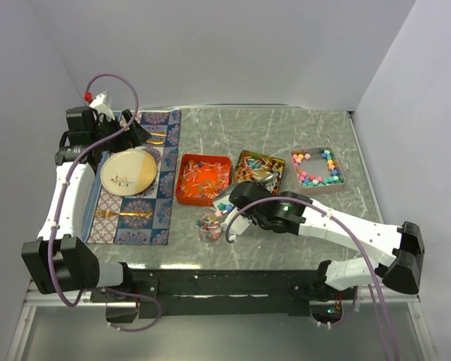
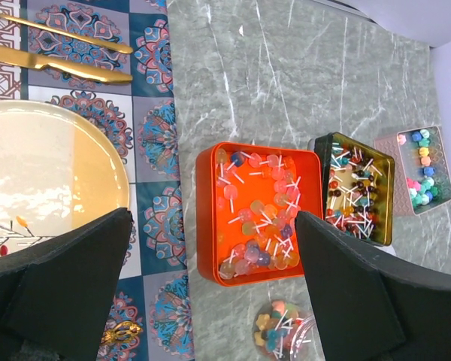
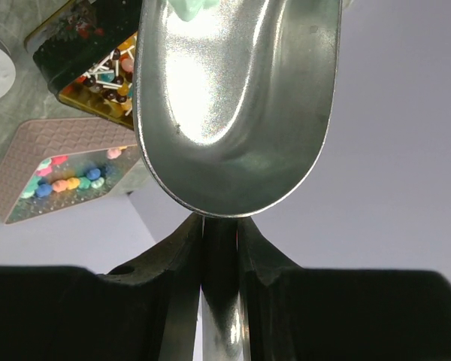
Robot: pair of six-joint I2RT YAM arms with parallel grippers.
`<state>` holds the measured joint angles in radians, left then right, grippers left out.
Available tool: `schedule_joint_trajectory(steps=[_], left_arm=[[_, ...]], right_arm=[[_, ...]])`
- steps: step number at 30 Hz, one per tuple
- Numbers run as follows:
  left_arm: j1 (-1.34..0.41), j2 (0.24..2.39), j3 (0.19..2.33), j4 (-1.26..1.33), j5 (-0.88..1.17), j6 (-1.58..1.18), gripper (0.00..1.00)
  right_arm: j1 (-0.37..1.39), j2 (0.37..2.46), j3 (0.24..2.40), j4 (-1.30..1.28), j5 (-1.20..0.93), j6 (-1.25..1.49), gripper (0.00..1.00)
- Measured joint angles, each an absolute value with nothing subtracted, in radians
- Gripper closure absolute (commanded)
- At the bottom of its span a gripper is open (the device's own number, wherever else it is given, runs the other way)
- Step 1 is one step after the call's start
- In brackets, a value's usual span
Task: Pack the candies
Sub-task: Place the fake candies in the packing bottle.
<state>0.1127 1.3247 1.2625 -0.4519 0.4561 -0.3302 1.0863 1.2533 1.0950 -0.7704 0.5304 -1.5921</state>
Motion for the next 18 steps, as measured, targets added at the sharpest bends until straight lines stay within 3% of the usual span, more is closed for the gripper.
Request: schedule_joint_trajectory(steps=[18], left_arm=[[0.113, 1.325, 1.262, -0.423, 0.487, -0.347, 0.03]], right_arm=[[1.108, 1.381, 1.246, -0.798, 0.644, -1.639, 1.0]])
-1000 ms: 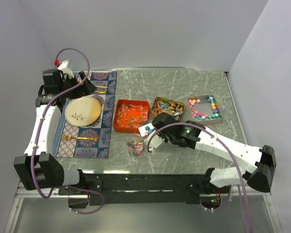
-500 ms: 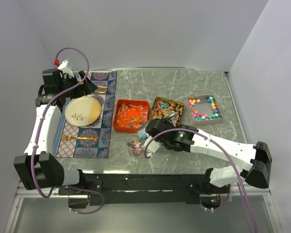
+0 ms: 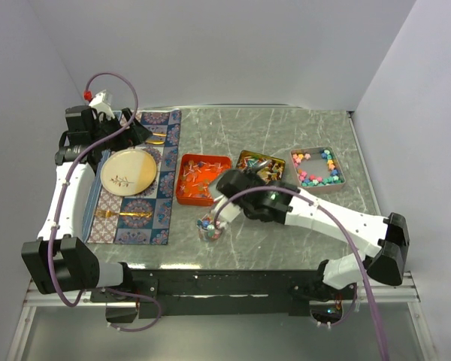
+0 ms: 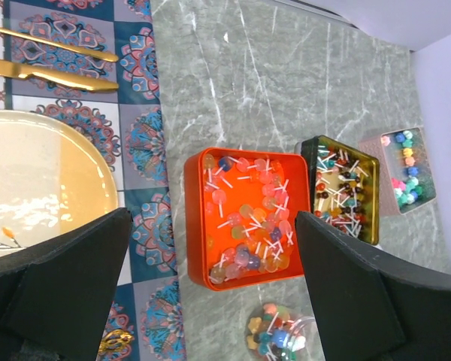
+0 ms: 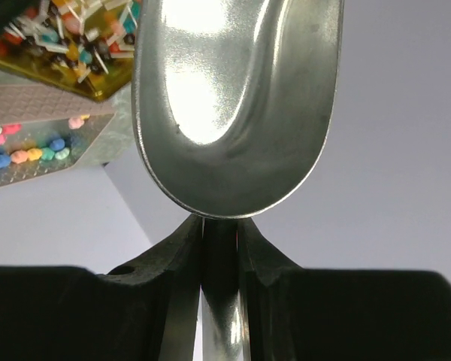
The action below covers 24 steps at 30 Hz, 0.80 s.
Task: Pack the candies
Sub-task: Place the fake candies in the packing bottle, then scoop the fake candies from the storage box.
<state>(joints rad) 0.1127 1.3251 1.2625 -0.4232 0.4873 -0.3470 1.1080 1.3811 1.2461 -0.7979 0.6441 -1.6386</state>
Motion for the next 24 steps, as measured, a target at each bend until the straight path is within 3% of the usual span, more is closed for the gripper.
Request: schedule_joint_trajectory(steps=[4, 11, 24], left_arm=[[0.113, 1.325, 1.262, -0.423, 0.5, -0.359, 0.03], [0.113, 1.324, 1.262, -0.422, 0.512, -0.365, 0.03], [0.113, 1.306, 1.212, -0.4, 0.525, -0.373, 0.03]], right_arm=[[0.966, 1.381, 1.286, -0.8, 0.638, -1.65, 1.0], [0.528, 1.299, 1.106, -0.724, 0.655, -1.847, 1.0], [0.107, 1.561, 1.087, -0.374, 0.755, -1.973, 1.0]])
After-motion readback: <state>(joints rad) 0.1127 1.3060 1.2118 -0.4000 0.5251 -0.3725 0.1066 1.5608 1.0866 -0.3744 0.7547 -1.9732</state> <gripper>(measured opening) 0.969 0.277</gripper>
